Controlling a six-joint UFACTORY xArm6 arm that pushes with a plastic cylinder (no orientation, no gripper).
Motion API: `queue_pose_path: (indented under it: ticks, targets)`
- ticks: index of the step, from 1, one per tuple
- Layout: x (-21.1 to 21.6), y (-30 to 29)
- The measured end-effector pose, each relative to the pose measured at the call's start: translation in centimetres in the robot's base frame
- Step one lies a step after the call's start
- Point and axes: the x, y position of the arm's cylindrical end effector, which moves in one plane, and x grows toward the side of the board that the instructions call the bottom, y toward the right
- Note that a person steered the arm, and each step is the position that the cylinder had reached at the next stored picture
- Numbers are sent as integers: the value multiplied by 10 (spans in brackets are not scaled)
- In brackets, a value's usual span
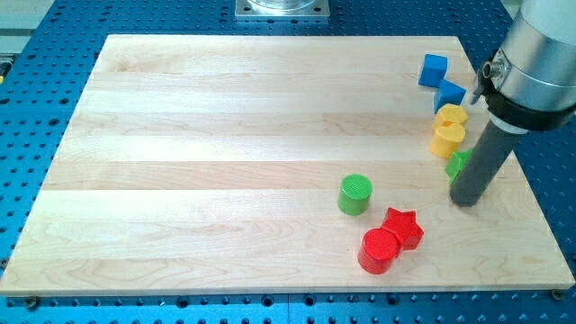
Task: Move the red star below the green star
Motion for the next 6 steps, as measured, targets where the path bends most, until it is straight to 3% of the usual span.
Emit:
queue_pose_path:
  ticks: [1, 2, 5, 6]
  targets:
    - [64, 16]
    - [92, -14]
    - [87, -180]
    - [62, -143]
